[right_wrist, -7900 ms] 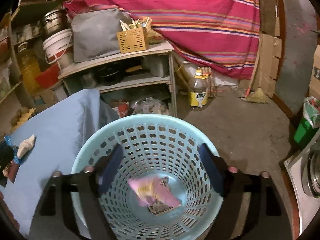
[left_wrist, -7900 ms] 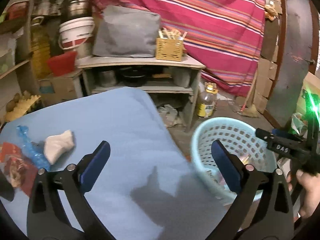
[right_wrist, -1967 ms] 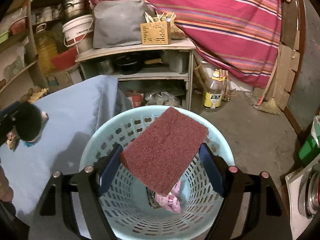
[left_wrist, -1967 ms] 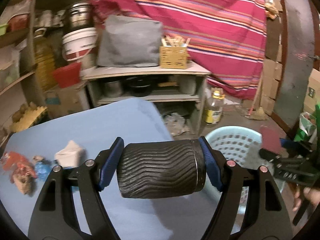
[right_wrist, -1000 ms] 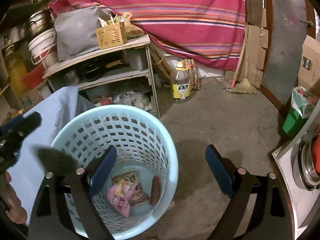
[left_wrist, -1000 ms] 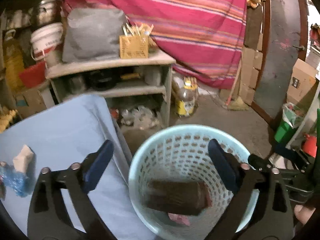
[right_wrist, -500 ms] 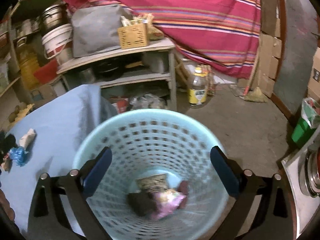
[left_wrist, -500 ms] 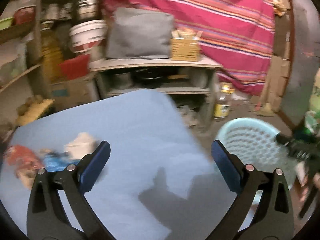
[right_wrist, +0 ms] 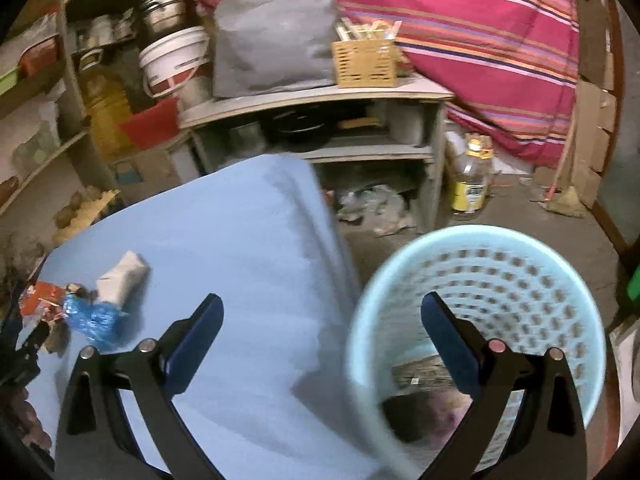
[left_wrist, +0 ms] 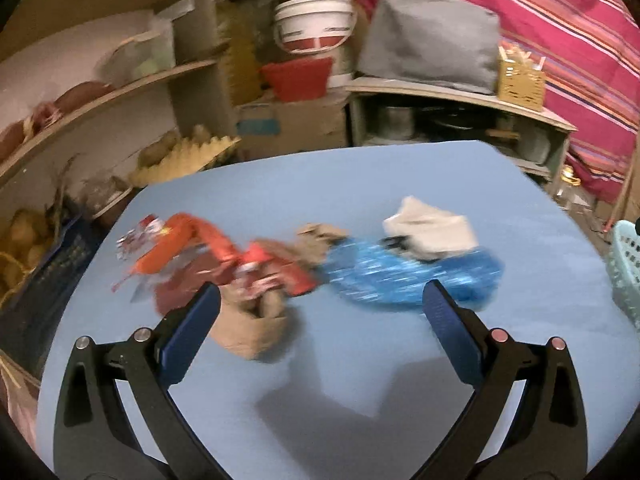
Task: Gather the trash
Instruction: 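Move both open tools back over the table toward the remaining trash, then grasp the crumpled brown paper bag with the left tool while the right tool grasps the blue plastic bag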
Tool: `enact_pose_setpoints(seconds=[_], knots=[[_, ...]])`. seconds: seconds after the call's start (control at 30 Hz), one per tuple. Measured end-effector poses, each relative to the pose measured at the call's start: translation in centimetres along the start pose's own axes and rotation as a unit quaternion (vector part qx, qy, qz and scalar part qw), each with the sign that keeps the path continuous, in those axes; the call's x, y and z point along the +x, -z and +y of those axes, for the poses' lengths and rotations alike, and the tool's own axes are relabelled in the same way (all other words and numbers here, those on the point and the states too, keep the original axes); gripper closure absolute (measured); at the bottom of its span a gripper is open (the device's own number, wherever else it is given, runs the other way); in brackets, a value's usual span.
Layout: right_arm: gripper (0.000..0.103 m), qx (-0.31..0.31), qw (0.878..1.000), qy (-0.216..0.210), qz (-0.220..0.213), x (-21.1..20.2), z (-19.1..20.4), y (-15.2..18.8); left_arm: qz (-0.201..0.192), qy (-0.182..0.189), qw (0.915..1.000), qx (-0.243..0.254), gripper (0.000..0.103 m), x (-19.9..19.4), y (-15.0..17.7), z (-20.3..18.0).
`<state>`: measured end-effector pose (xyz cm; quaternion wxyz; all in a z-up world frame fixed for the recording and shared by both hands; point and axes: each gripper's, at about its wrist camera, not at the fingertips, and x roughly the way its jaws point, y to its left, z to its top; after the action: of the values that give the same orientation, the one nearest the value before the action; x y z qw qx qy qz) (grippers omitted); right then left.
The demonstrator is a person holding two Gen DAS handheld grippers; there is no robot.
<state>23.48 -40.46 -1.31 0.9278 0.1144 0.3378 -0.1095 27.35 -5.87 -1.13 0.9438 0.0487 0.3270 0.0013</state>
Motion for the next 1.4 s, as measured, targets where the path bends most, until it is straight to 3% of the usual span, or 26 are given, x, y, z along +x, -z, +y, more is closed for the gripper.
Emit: enact_pose_setpoints(seconds=[0.13,0.37,0.47,0.53,0.57,0.67,0.77,0.87,0.97,1.03,1.1,1.17,1.23,1.3,1.4], knots=[[0.006,-0.026,1.000,-0.012,0.005,1.1,4.3,0.2,0.008,-0.018,0.9998,-0.007,0.005,1.4,0.7,2.6],[0.006,-0.091,0.996,-0.009,-0.002,2.1,11.1,1.3,0.025,-0.008,0.9991,-0.035,0.006,3.5,1.5,5.7],[0.006,-0.099,0.995,-0.008,0.006,2.5,12.3,1.6,0.036,-0.001,0.9983,-0.045,0.007,4.4,1.7,6.3],[0.006,-0.092,0.996,-0.015,0.014,2.9,12.6,1.6,0.048,0.022,0.9970,-0.057,0.017,5.1,1.7,6.8],[0.006,-0.085,0.996,-0.021,0.018,3.0,12.7,1.7,0.052,0.032,0.9963,-0.060,0.028,5.3,1.8,6.9],[0.006,-0.072,0.997,-0.031,0.029,3.6,13.0,1.8,0.057,0.055,0.9948,-0.065,0.034,5.6,1.8,6.8],[0.006,-0.069,0.996,-0.042,0.036,4.0,13.6,2.0,0.055,0.063,0.9951,-0.053,0.044,5.5,2.0,6.2],[0.006,-0.076,0.995,-0.054,0.040,4.1,14.6,2.4,0.053,0.060,0.9959,-0.043,0.047,5.2,2.0,5.8],[0.006,-0.087,0.993,-0.066,0.040,3.9,15.8,2.8,0.051,0.060,0.9961,-0.039,0.048,4.8,2.1,5.9],[0.006,-0.094,0.992,-0.070,0.038,3.8,16.5,3.0,0.052,0.058,0.9961,-0.040,0.043,4.5,2.2,6.1],[0.006,-0.103,0.991,-0.073,0.038,3.8,17.3,3.4,0.057,0.057,0.9958,-0.044,0.031,4.6,2.5,6.4],[0.006,-0.110,0.990,-0.077,0.042,4.0,18.0,3.8,0.057,0.048,0.9964,-0.041,0.029,4.6,2.7,6.4],[0.006,-0.114,0.989,-0.078,0.045,4.2,18.7,4.0,0.056,0.045,0.9967,-0.036,0.029,4.5,2.7,6.3],[0.006,-0.115,0.989,-0.082,0.048,4.5,19.3,4.2,0.056,0.051,0.9965,-0.035,0.043,4.5,2.8,6.5],[0.006,-0.114,0.988,-0.089,0.051,4.6,20.2,4.5,0.058,0.057,0.9961,-0.033,0.045,4.6,2.8,6.5]])
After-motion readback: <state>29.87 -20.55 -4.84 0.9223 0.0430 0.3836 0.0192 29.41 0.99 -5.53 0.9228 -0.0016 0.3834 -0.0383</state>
